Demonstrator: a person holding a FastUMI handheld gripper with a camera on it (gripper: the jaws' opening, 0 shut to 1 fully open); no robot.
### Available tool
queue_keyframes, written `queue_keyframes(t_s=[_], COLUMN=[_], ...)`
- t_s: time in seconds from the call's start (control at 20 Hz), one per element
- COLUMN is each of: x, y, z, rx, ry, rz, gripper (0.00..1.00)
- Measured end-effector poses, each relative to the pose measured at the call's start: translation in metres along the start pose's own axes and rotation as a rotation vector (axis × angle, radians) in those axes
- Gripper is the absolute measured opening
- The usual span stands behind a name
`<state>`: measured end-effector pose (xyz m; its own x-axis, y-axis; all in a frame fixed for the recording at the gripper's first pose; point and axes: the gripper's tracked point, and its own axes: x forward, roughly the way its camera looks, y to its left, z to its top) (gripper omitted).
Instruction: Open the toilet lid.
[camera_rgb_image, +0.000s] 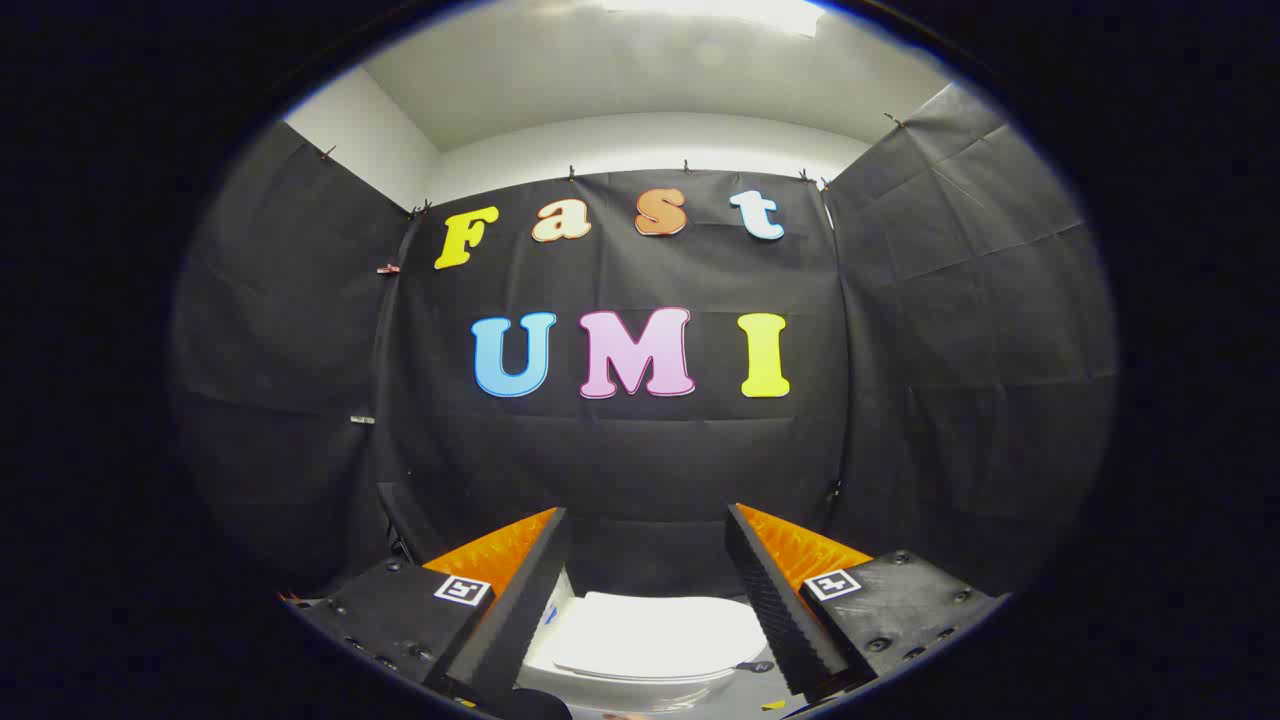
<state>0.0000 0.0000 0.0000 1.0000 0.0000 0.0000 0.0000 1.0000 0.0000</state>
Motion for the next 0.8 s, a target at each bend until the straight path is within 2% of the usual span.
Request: queue_keyframes(t_s=[0.8], x=[-0.015], y=[-0.005], z=[-0.002], rx=[0.0], ry=[0.031], rz=[-0.03], gripper=[0.98])
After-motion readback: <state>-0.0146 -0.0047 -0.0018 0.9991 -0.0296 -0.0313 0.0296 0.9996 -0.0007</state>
